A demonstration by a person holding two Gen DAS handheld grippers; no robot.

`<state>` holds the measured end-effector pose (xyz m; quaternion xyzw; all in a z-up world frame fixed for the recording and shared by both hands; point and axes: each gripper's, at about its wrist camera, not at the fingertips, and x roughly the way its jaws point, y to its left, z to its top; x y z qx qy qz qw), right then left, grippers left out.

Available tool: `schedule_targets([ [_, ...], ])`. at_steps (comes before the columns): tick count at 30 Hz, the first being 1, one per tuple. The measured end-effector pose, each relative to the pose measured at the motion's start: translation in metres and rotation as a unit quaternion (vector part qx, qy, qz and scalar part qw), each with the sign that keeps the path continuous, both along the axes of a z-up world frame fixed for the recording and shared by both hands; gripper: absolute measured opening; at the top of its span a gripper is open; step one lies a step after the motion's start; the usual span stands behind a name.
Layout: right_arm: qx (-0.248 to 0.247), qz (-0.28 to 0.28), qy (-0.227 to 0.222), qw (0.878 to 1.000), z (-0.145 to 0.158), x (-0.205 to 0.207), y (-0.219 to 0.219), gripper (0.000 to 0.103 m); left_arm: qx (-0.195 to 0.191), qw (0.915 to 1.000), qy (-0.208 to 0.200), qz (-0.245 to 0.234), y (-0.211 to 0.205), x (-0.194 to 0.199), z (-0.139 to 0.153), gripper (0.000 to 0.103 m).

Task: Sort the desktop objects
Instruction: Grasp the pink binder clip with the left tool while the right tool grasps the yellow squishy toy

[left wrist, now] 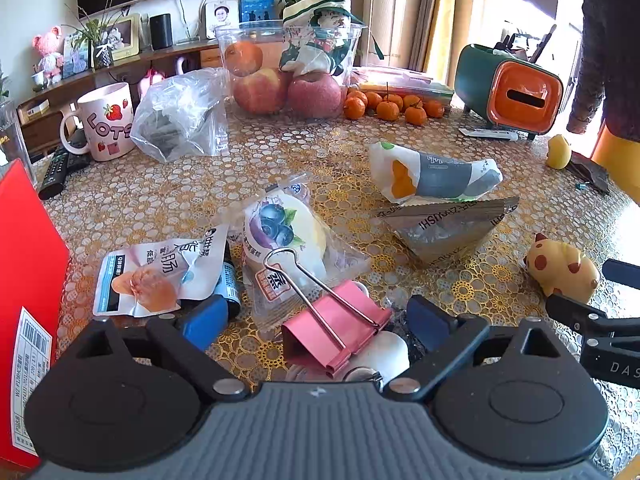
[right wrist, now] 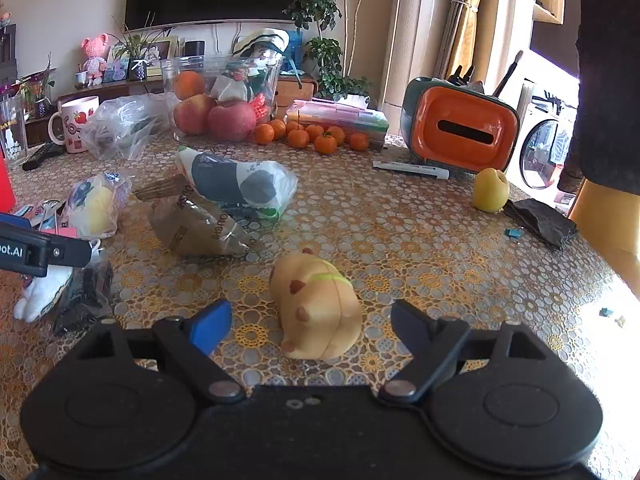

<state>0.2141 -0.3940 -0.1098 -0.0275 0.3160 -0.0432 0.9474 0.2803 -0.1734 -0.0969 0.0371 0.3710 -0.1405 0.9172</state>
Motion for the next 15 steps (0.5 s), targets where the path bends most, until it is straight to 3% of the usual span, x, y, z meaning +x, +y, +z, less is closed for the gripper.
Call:
schedule_targets([
  [3,0.0,0.002,0.002,1.0,-0.0016,0.0028,0.0002,0.082,-0.008,1.0,0.001,-0.002,0.0003,-0.0001,0.0,0.087],
  [8,0.004,0.004,0.007,1.0,-0.0038,0.0057,0.0006,0.073,-0.023,0.9997,0.01,-0.007,0.0011,0.0023,0.0005,0.062],
  [12,-0.001,0.004,0.011,1.0,-0.0038,0.007,0.0024,0.062,-0.031,0.9994,0.008,-0.01,0.0001,0.0004,0.0021,0.051],
  [15,-0.003,0.003,0.012,1.0,-0.0034,0.0071,0.0024,0.053,-0.033,0.9994,0.007,-0.009,0.0001,-0.0009,0.0019,0.051],
])
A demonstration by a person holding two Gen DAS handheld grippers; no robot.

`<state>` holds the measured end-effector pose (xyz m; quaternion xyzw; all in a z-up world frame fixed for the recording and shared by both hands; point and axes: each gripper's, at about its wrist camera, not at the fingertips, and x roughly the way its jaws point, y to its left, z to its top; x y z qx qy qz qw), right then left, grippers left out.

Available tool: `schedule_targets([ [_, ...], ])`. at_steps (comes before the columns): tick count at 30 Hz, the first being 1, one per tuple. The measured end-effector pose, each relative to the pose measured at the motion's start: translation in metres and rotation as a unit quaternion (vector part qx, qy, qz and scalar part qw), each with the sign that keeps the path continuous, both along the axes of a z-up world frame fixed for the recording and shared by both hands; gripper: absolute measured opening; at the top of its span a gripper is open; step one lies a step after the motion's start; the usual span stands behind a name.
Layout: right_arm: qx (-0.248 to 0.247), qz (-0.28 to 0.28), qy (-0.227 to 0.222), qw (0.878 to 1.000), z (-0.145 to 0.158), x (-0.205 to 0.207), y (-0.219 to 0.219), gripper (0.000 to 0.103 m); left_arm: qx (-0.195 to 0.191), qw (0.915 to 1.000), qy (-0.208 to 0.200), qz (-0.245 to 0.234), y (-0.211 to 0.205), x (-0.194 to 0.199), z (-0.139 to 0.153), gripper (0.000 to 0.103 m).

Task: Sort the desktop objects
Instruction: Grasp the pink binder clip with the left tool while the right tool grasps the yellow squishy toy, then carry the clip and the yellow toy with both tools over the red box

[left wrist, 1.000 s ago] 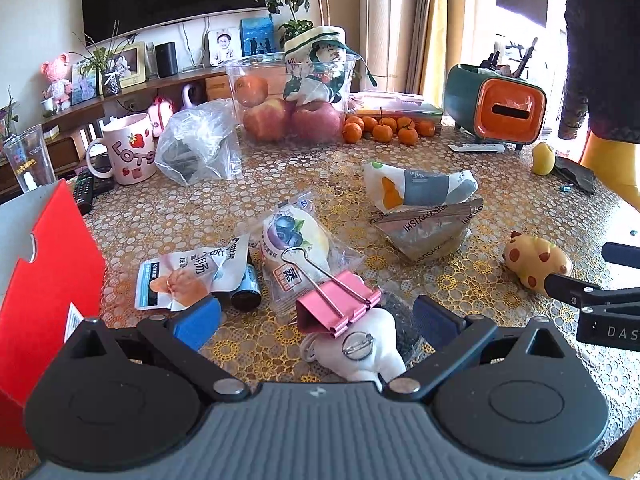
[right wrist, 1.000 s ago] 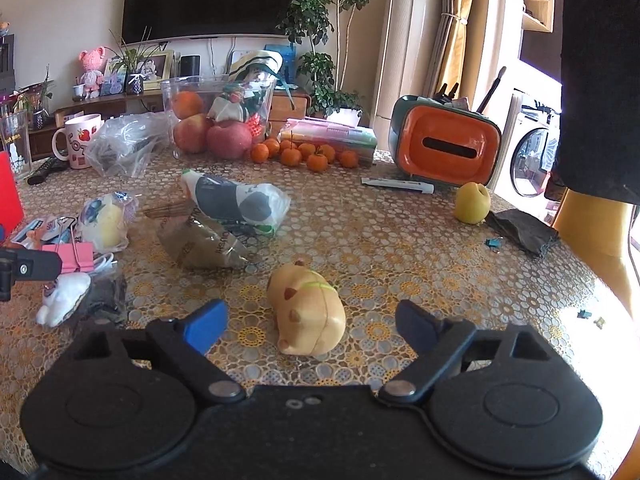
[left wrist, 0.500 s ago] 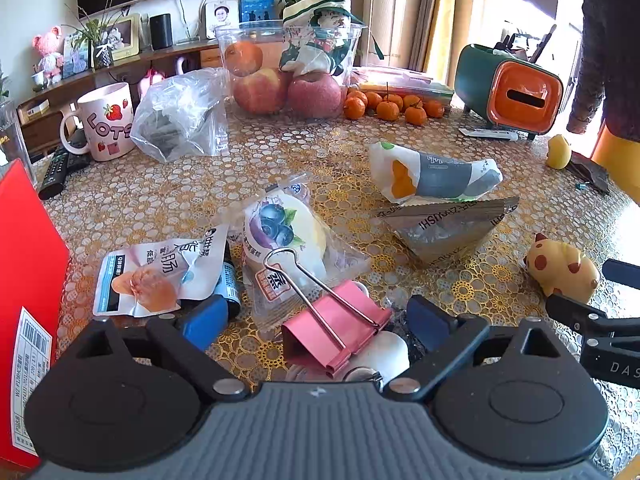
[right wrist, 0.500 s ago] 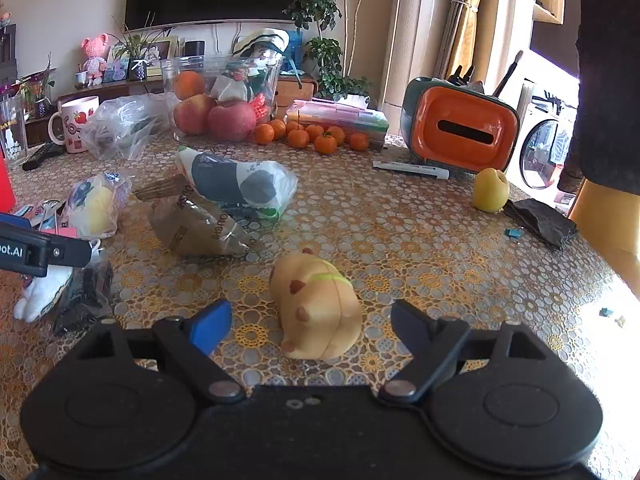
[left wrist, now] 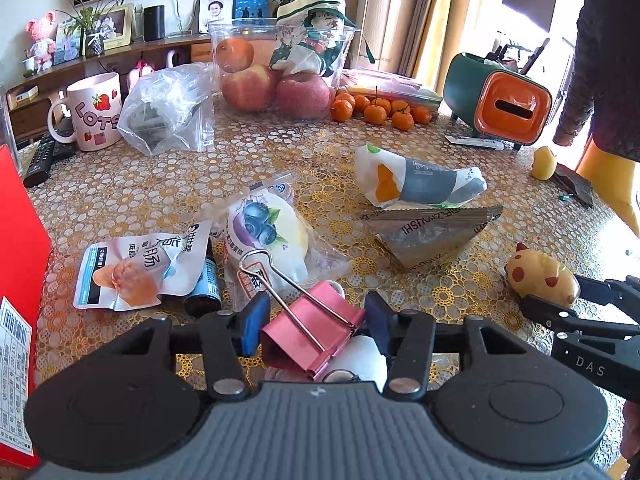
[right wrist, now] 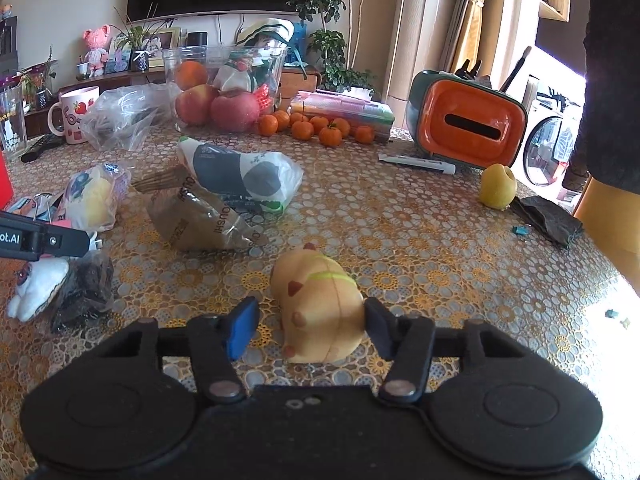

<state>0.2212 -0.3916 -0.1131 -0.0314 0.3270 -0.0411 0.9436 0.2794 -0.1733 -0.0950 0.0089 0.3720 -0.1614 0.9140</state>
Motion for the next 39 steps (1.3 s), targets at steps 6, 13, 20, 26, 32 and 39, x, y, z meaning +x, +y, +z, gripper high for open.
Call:
schedule_targets([
  [6,0.005,-0.002,0.004,1.0,0.003,0.0,0.0,0.041,-0.007,1.0,0.0,0.003,0.003,-0.002,0.002,0.05],
  [13,0.008,0.005,-0.012,1.0,0.017,-0.007,0.005,0.04,-0.01,0.9999,-0.008,0.004,0.007,-0.005,0.01,0.05],
  [20,0.016,0.023,-0.02,0.999,0.037,-0.016,0.018,0.04,-0.025,0.9996,-0.013,0.008,0.015,-0.016,0.021,0.05],
  [26,0.022,0.045,-0.024,0.998,0.058,-0.028,0.038,0.04,-0.036,0.999,-0.025,0.009,0.029,-0.033,0.039,0.05],
  [32,0.023,0.077,-0.027,0.996,0.078,-0.038,0.064,0.04,-0.046,0.998,-0.041,0.016,0.05,-0.054,0.063,0.05],
  [39,0.03,0.119,-0.034,0.992,0.107,-0.046,0.102,0.04,-0.049,0.9962,-0.06,0.041,0.089,-0.077,0.094,0.05],
])
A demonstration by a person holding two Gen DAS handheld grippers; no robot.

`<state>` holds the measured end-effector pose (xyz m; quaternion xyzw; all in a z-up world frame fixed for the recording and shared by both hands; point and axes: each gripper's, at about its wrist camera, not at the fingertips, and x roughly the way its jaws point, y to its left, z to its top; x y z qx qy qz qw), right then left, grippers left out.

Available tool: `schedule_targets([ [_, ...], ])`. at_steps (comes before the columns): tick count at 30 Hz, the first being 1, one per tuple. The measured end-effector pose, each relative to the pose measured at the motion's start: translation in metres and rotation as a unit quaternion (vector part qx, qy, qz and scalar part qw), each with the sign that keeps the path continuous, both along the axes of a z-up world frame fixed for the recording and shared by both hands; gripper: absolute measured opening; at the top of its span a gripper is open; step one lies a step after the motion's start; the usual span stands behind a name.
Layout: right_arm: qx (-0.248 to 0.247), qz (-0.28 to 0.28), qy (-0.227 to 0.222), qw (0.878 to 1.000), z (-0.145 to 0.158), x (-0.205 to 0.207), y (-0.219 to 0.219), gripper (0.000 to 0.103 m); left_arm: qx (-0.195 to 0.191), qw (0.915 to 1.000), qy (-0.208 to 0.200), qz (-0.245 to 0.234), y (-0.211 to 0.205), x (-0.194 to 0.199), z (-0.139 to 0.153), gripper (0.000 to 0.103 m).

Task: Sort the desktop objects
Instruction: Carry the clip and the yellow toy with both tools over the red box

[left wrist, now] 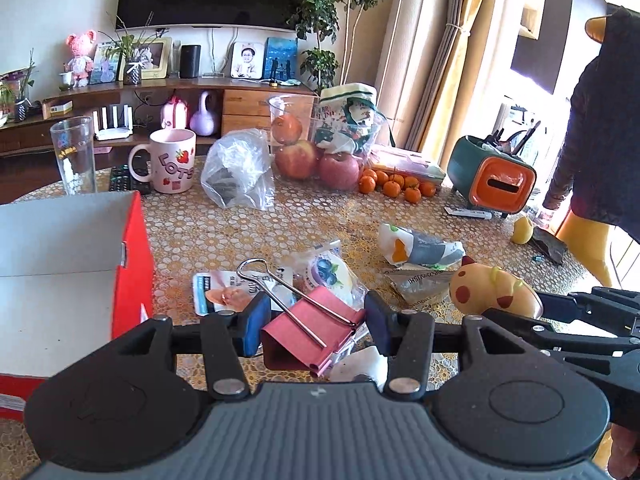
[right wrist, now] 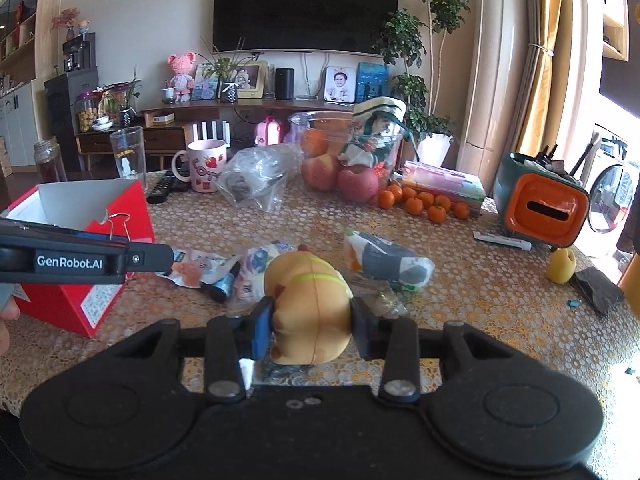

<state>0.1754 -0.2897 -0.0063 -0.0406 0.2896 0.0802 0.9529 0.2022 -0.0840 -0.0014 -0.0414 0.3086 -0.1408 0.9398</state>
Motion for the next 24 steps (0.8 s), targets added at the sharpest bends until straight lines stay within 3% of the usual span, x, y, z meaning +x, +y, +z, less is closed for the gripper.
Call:
schedule_targets([
  [11,0.0,0.08,-0.011,0.997,0.035,0.0,0.078,0.04,0.01,0.9986,-0.029,0.043,0.067,-0.023,0.037,0.05],
  [24,-0.004,0.161,0.019,0.987,0.051,0.016,0.174,0.04,0.027,0.9953,-0.032,0.087,0.152,-0.03,0.049,0.05],
])
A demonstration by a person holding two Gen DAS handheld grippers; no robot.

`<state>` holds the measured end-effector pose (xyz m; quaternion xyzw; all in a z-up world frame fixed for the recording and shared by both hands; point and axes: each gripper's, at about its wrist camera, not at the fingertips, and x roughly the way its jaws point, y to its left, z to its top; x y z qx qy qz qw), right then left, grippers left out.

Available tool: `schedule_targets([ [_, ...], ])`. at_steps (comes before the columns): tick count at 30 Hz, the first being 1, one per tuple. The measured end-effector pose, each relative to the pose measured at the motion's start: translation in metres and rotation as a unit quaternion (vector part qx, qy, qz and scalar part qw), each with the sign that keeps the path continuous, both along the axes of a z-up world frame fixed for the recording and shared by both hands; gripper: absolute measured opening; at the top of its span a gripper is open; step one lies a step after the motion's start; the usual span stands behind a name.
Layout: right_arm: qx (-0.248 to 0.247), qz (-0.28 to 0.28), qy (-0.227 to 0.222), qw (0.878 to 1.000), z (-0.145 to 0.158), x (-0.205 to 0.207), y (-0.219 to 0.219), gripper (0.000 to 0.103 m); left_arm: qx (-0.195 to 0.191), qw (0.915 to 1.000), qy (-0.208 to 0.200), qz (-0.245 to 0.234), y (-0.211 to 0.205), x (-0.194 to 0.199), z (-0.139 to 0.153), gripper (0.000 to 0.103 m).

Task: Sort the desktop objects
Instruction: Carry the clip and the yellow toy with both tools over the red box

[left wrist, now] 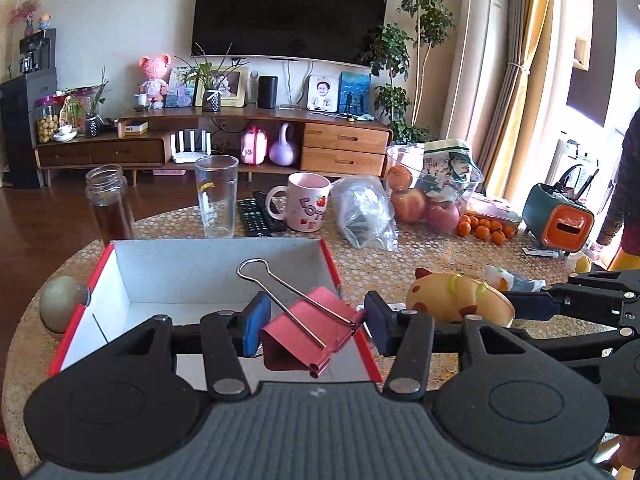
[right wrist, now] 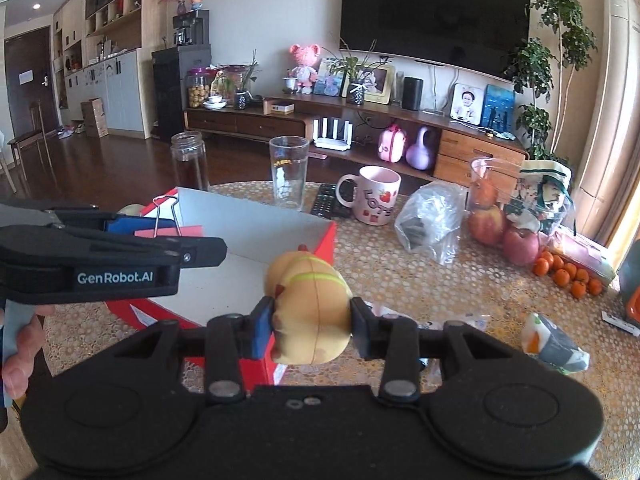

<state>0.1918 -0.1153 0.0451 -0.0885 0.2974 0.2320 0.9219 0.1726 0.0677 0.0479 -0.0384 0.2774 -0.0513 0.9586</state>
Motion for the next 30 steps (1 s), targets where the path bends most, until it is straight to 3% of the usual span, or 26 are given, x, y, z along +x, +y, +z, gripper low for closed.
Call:
schedule_targets([
  [6,-0.014,0.025,0.008,1.0,-0.003,0.005,0.034,0.04,0.003,0.9998,0.005,0.017,0.037,0.005,-0.002,0.05],
  [14,-0.037,0.048,0.026,0.998,-0.013,0.026,0.073,0.04,0.023,0.9988,0.04,0.017,0.069,0.03,-0.026,0.05],
  [20,-0.062,0.053,0.05,0.995,-0.038,0.045,0.094,0.04,0.059,0.9961,0.063,0.011,0.08,0.057,-0.051,0.05],
  [30,-0.098,0.041,0.094,0.99,-0.081,0.086,0.116,0.04,0.085,0.9886,0.123,-0.011,0.086,0.101,-0.091,0.05],
])
